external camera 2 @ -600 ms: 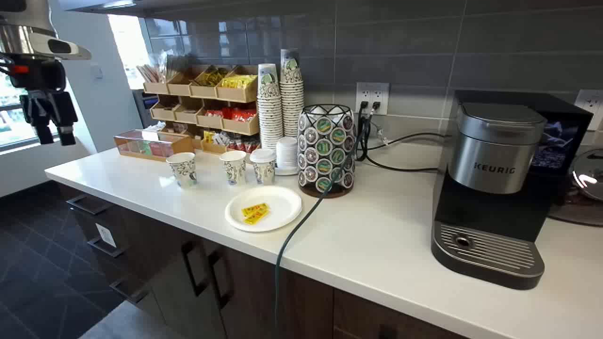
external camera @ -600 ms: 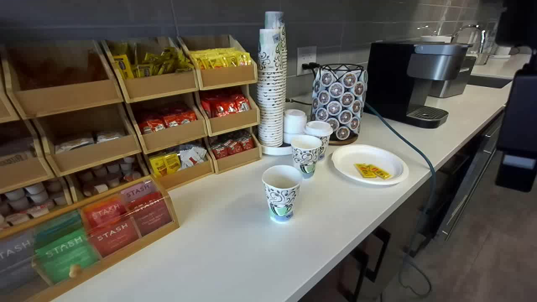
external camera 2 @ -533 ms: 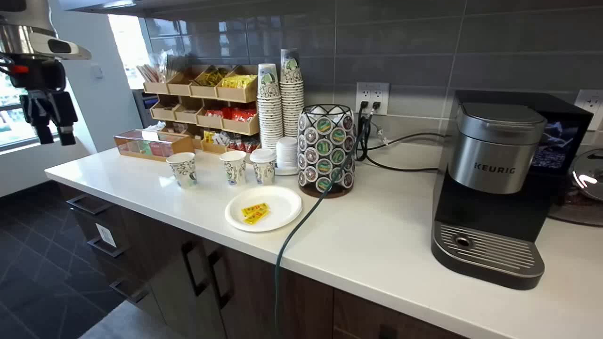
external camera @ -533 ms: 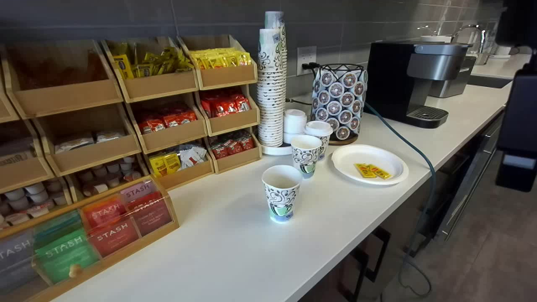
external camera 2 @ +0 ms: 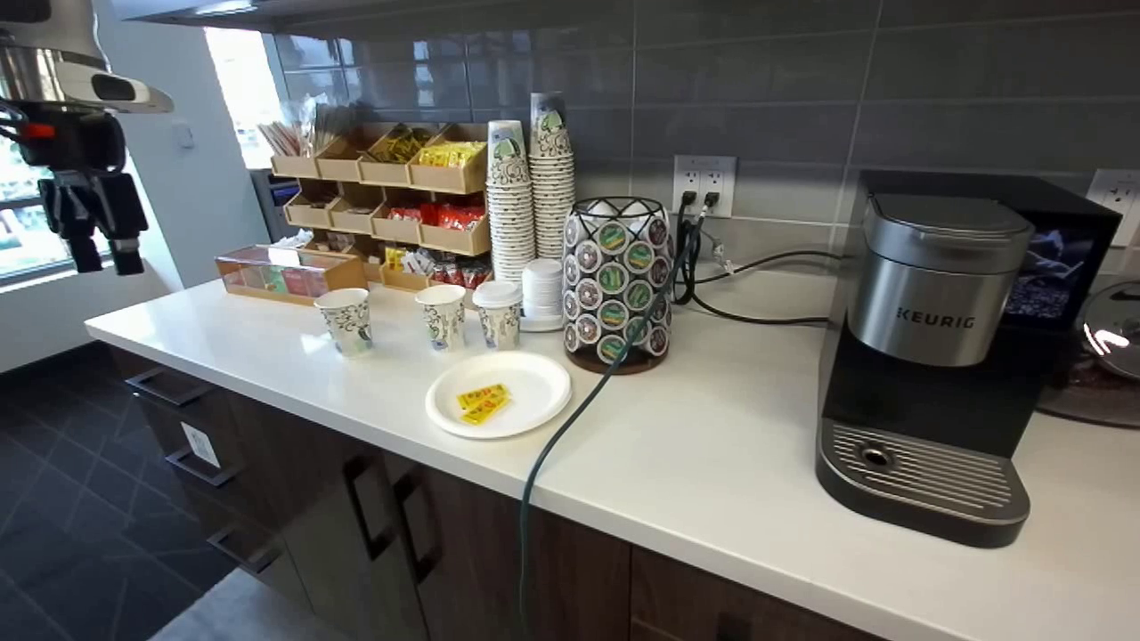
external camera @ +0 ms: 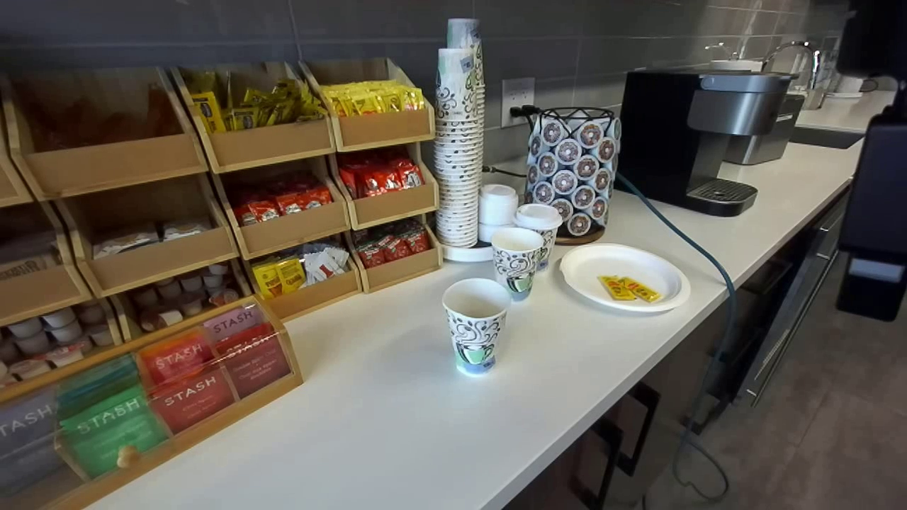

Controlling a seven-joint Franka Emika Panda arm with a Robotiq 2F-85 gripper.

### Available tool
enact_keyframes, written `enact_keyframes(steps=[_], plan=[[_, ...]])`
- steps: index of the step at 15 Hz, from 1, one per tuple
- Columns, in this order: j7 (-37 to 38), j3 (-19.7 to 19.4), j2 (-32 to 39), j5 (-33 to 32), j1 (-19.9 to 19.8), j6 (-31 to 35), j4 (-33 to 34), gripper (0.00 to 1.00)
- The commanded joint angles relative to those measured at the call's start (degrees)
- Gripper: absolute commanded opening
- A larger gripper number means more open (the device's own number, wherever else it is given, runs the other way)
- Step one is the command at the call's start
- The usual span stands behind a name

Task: Move the sachets from the plate to the cup in the middle

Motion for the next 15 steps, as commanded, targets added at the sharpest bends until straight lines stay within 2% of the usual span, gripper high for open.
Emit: enact_keyframes(steps=[1, 4, 7, 12, 14, 15], plan=[[-5.2, -5.5, -4.4, 1.1, -0.2, 2.0, -4.2, 1.0], [-11.7, -11.7, -8.4, 1.5, -1.9, 4.8, -9.1, 1.0], [-18.2, -18.4, -11.8, 1.4, -5.1, 9.0, -15.2, 1.0], [-25.7, -27.8, -11.2, 3.1, -10.5, 16.2, -18.9, 1.0], [-27.7, -30.1, -9.6, 3.1, -12.4, 19.0, -18.1, 1.0], [-26.0, -27.8, -9.9, 2.1, -11.9, 16.7, -17.6, 1.0]])
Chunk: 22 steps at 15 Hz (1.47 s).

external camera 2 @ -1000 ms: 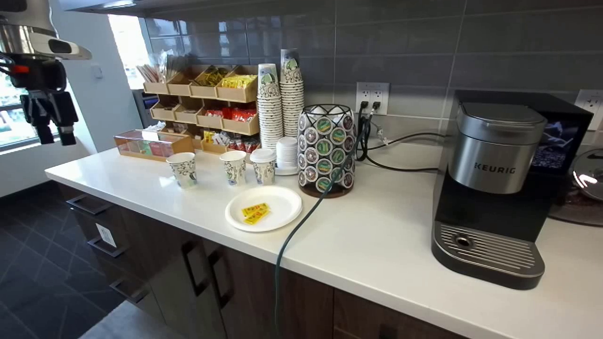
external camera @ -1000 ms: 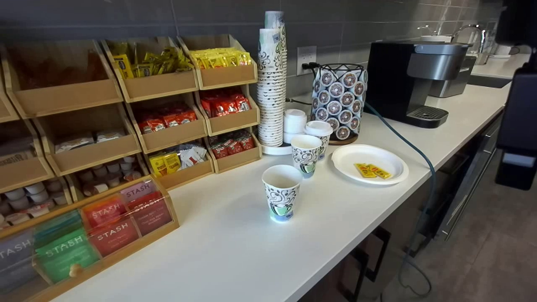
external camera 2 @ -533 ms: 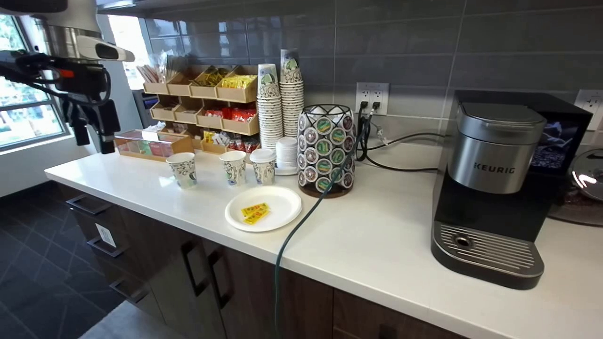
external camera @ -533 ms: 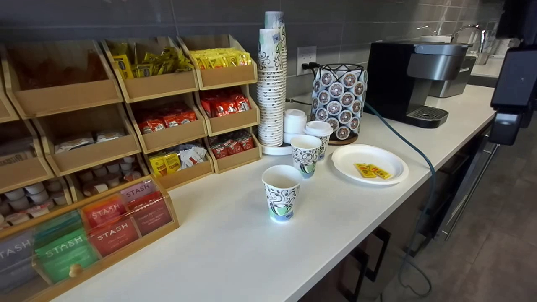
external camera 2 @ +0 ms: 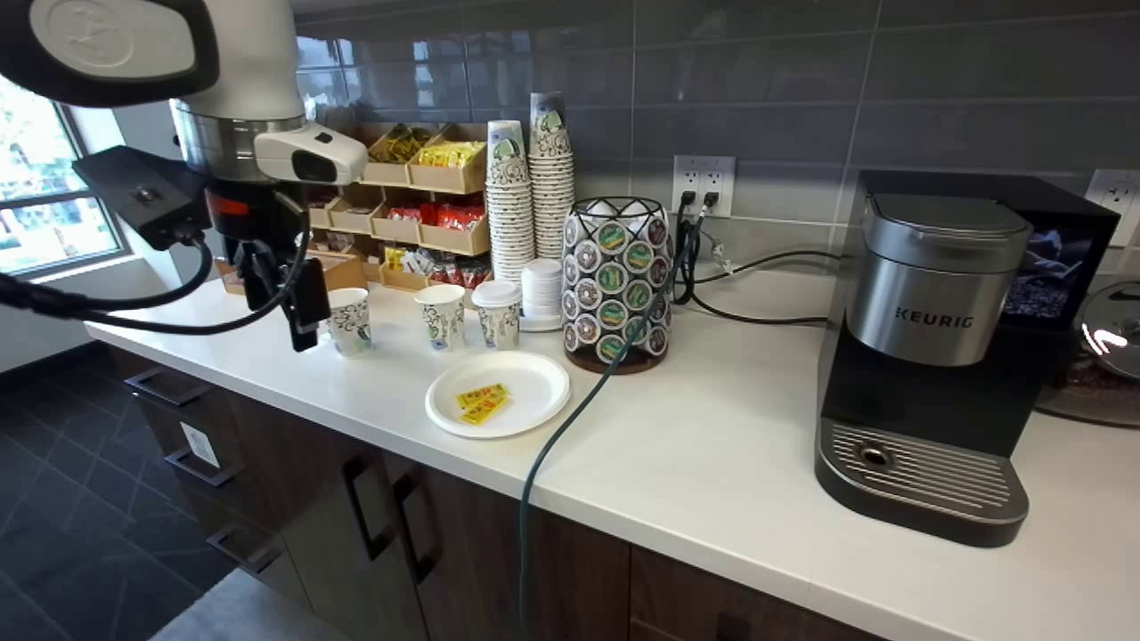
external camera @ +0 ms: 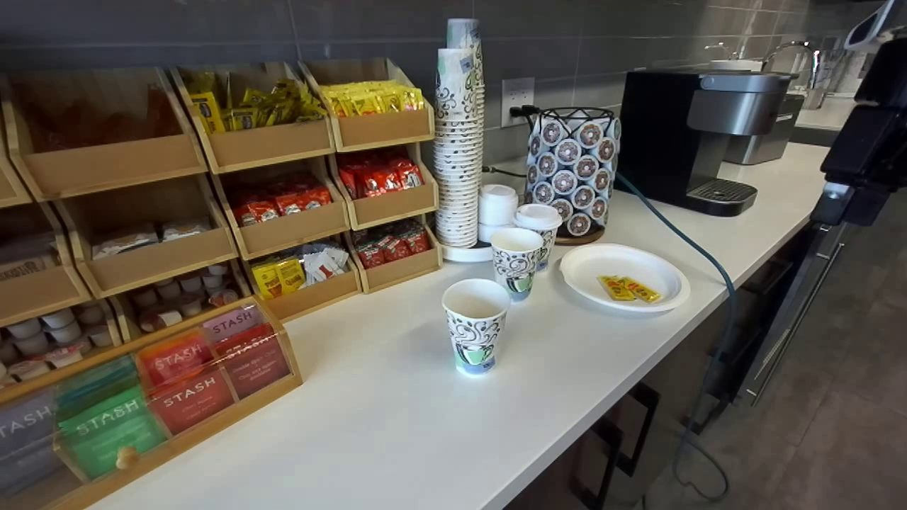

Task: Move the sachets from the plate to the cup in the middle

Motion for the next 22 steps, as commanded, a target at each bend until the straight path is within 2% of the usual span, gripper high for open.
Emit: enact_keyframes(steps=[1, 16, 19, 22], plan=[[-1.2, 0.4, 0.2, 0.6, -1.6, 0.0, 0.1, 1.0], [-1.0, 1.5, 0.2, 0.4, -1.5, 0.0, 0.1, 1.0], [-1.6, 2.0, 7.2, 1.3, 0.6, 0.2, 5.8, 1.0], [0.4, 2.7, 14.2, 2.3, 0.9, 0.1, 11.5, 1.0]])
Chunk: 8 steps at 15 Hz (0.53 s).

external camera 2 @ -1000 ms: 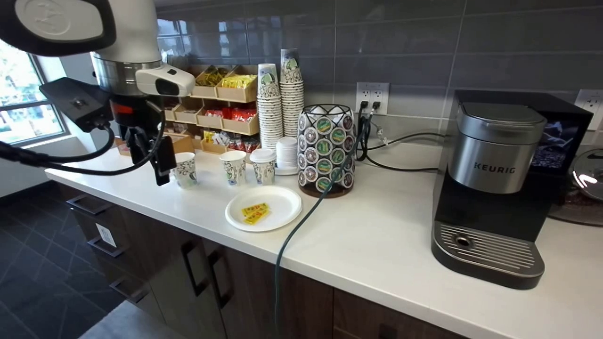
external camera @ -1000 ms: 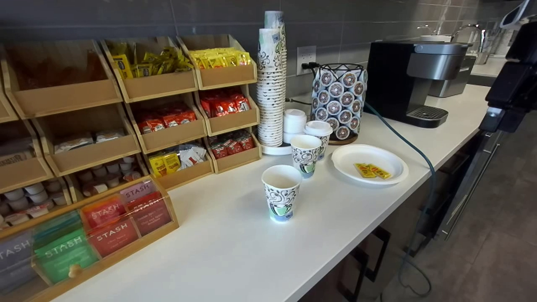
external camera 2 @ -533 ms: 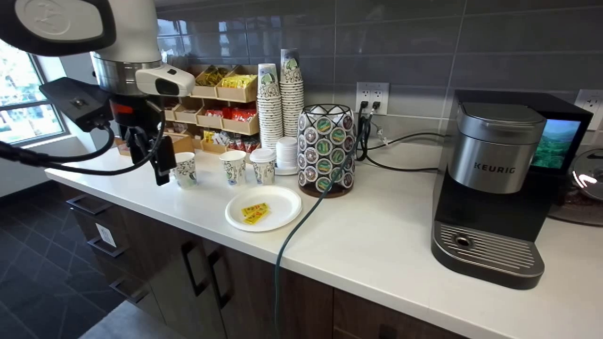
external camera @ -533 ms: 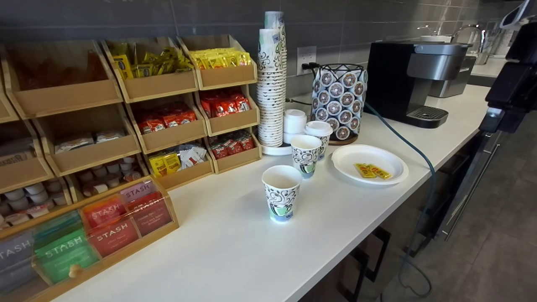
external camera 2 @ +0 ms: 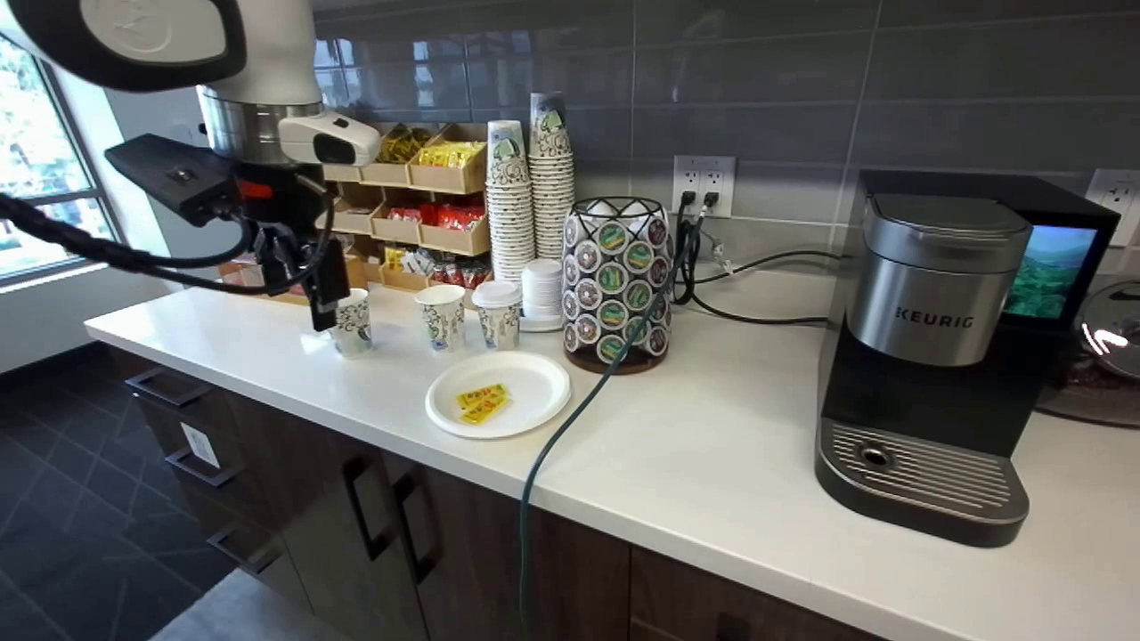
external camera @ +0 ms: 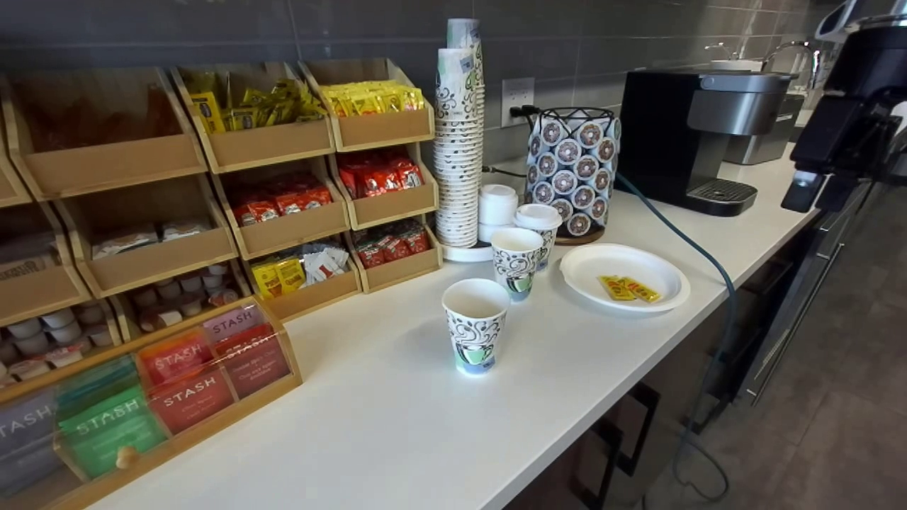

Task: Move the sachets from the plate to the cup in the middle

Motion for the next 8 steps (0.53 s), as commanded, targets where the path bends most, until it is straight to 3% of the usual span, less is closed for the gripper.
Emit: enact_keyframes(steps=[1, 8], plan=[[1.9, 1.0, 11.2, 1.9, 0.2, -0.5, 8.5, 1.0], [7.6, 1.0, 25.9, 6.4, -0.9, 0.1, 16.0, 1.0]])
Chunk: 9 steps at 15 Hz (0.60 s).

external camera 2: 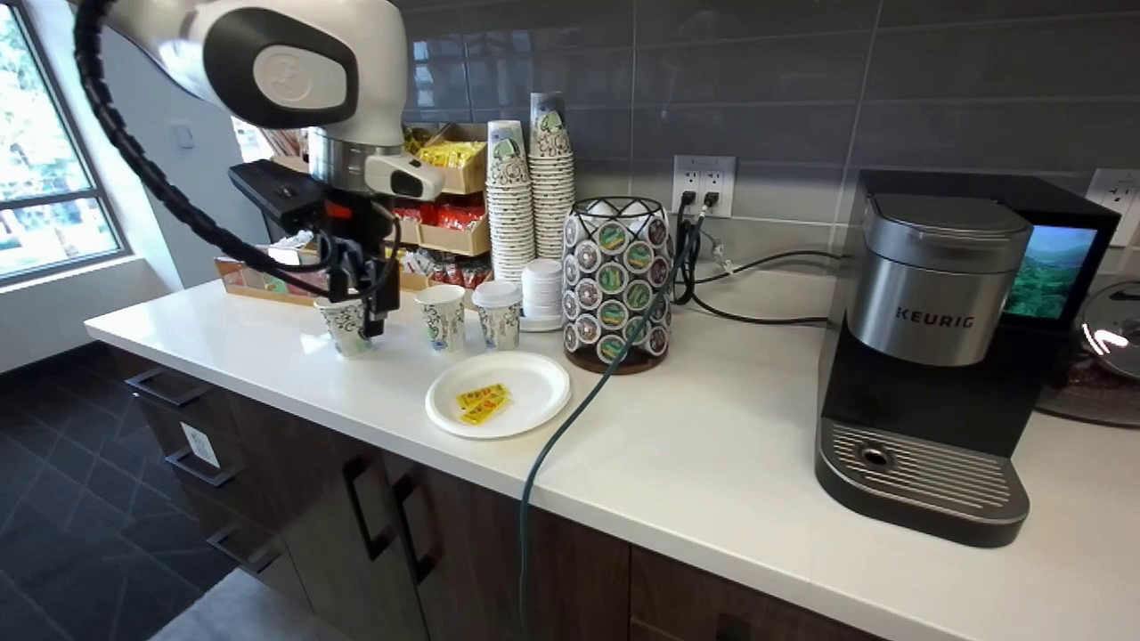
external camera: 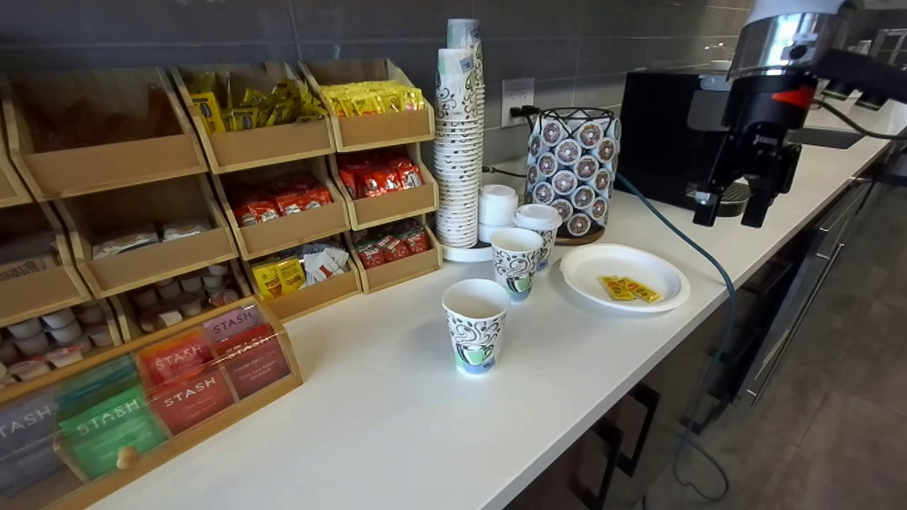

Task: Move the sachets from the plate to the cup in the middle

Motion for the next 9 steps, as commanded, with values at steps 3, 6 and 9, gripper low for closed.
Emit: enact_keyframes(steps=[3, 6, 9], plan=[[4.6, 0.1, 11.2, 1.1, -1.9, 4.1, 4.2, 1.0], [4.4, -0.1, 14.9, 2.1, -2.5, 8.8, 4.5, 1.0], [5.1, 0.1, 18.6, 2.1, -2.7, 13.2, 5.8, 1.0]])
